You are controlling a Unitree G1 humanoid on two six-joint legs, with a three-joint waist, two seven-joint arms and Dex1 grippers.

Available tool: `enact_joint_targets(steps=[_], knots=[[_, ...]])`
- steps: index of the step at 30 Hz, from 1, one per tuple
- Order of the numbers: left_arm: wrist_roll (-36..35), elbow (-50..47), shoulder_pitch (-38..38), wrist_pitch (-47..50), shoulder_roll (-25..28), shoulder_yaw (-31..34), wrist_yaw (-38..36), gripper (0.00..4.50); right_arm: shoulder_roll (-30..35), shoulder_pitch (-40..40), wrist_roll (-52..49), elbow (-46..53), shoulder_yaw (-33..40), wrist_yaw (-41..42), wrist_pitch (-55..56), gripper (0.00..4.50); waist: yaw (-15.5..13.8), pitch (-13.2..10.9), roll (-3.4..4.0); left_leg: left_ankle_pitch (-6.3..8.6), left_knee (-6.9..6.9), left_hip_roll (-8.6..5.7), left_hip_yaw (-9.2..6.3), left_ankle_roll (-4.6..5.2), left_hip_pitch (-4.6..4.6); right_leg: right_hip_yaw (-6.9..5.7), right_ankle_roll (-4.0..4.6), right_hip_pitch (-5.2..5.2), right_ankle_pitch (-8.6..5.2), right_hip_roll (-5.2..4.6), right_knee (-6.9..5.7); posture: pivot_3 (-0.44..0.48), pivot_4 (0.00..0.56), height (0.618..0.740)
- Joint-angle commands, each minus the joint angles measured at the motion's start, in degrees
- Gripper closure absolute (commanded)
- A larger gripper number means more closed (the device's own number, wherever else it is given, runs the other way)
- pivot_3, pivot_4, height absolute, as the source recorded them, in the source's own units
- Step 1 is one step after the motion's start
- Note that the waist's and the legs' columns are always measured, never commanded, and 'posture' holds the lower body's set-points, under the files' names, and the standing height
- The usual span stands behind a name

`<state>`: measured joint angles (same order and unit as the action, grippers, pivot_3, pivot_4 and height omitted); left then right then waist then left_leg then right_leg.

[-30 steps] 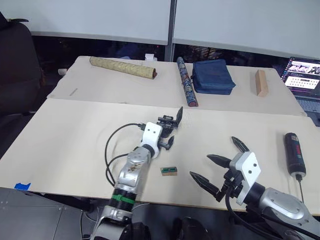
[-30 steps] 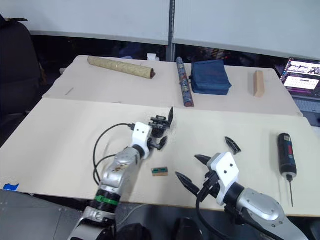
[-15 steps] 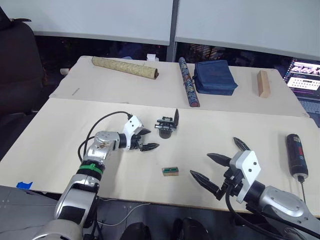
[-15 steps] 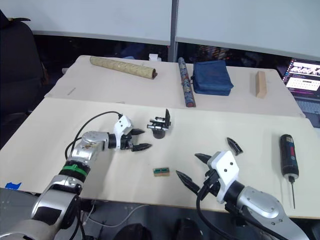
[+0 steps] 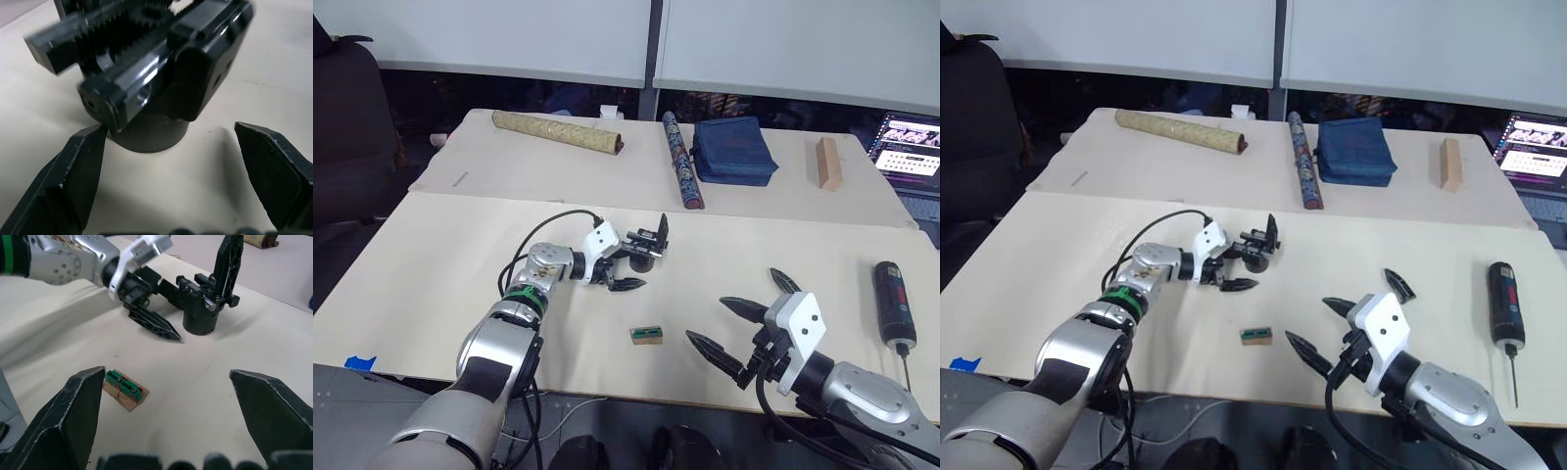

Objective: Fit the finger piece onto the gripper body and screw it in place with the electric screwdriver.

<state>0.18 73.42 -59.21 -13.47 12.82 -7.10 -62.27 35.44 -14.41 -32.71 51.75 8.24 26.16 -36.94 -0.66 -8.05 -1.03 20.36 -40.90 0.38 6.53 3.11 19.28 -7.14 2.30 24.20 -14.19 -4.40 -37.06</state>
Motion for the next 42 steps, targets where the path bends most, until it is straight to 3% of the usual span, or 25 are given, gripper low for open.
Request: enact_joint_targets(steps=[1, 12, 16, 18, 22, 25, 26, 30, 33, 36, 42], knots=[[0.06, 0.51, -2.84, 0.87, -0.72, 2.14, 2.35, 0.11, 0.43, 0.33, -0.69, 2.22, 1.28, -0.39, -0.10, 0.00, 0.01, 0.00, -0.01, 0.00, 0.00, 0.00, 0.00, 0.00, 0.00, 0.00, 0.00, 0.01, 0.00, 0.00, 0.00, 0.000, 0.150, 0.740], [2.61, 1.56, -4.06, 1.09, -3.05, 3.18, 6.33, 0.11, 1.06, 0.93, -1.30, 2.08, 1.91, -0.45, -0.48, 0.00, 0.00, -0.01, -0.01, 0.00, 0.00, 0.01, 0.00, 0.01, 0.00, 0.00, 0.00, 0.01, 0.00, 0.00, -0.01, 0.000, 0.150, 0.740], [2.79, 1.72, -3.24, 1.12, -3.11, 3.95, 7.98, 1.29, 1.10, 1.13, -1.37, 2.28, 1.99, -0.61, -0.67, 0.00, 0.04, -0.01, -0.01, 0.00, 0.01, 0.01, 0.00, 0.01, 0.00, -0.01, 0.00, 0.01, 0.00, 0.02, -0.01, 0.000, 0.150, 0.740], [2.12, 1.41, -2.59, 1.43, -3.27, 4.87, 7.97, 2.12, 1.06, 1.04, -1.24, 2.31, 2.01, -0.71, -0.63, 0.00, 0.15, -0.01, -0.01, 0.00, 0.00, 0.04, 0.00, 0.00, -0.01, 0.01, 0.00, 0.01, 0.00, 0.02, -0.02, 0.000, 0.150, 0.740], [-0.15, -1.22, -0.62, 0.90, -3.86, 7.15, 6.61, 2.14, 0.73, 0.89, -0.93, 2.64, 1.66, -1.25, -0.58, 0.00, 0.17, -0.01, -0.01, 0.00, 0.00, 0.04, 0.01, 0.00, -0.02, 0.02, 0.00, 0.02, 0.00, 0.02, -0.02, 0.000, 0.150, 0.740], [-3.99, -12.63, 4.36, 2.77, -6.06, 8.74, 6.56, 2.14, 0.49, 0.32, -0.77, 3.20, 1.35, -1.77, -0.47, 0.00, 0.12, 0.00, -0.01, 0.00, 0.01, 0.04, 0.00, 0.00, -0.01, 0.02, 0.00, 0.04, 0.00, 0.01, -0.03, 0.000, 0.150, 0.740], [-4.37, -18.48, 6.97, 4.19, -6.72, 8.60, 8.68, 2.14, 0.43, 0.00, -0.72, 3.49, 1.25, -1.93, -0.43, 0.00, 0.12, 0.00, -0.01, 0.00, 0.01, 0.06, -0.01, 0.00, 0.00, 0.01, 0.00, 0.04, 0.00, 0.01, -0.02, 0.000, 0.150, 0.740], [1.98, -48.94, 21.43, 15.26, -11.30, 7.58, 31.00, 2.14, -0.06, -1.67, -0.31, 4.18, 0.92, -2.27, 0.02, 0.00, -0.03, -0.02, -0.03, 0.00, 0.01, 0.07, -0.07, 0.00, 0.04, 0.05, 0.00, 0.04, 0.01, -0.07, 0.01, 0.000, 0.150, 0.740], [7.92, -62.01, 28.22, 23.97, -14.58, 4.59, 41.10, 2.14, -0.30, -2.19, -0.24, 4.58, 0.52, -2.31, -0.02, 0.00, -0.03, -0.02, -0.04, 0.00, 0.01, 0.17, -0.10, 0.01, 0.04, 0.11, 0.01, 0.04, 0.01, -0.28, 0.04, 0.000, 0.150, 0.740], [10.28, -66.39, 30.58, 30.95, -17.00, 2.84, 46.92, 2.14, -0.07, -2.31, -0.51, 4.75, 0.41, -2.13, -0.14, 0.00, -0.12, -0.02, -0.04, 0.00, -0.01, 0.26, -0.10, 0.01, -0.03, 0.15, 0.01, -0.01, 0.01, -0.27, 0.00, 0.000, 0.150, 0.740], [10.14, -64.75, 31.15, 33.11, -19.44, -0.17, 50.38, 2.14, 0.74, -1.49, -0.68, 3.58, 0.50, -1.04, -0.13, 0.00, -0.22, -0.02, -0.04, 0.00, 0.03, 0.31, -0.09, 0.01, 0.02, 0.15, 0.01, 0.02, 0.01, -0.27, 0.06, 0.000, 0.150, 0.740]])
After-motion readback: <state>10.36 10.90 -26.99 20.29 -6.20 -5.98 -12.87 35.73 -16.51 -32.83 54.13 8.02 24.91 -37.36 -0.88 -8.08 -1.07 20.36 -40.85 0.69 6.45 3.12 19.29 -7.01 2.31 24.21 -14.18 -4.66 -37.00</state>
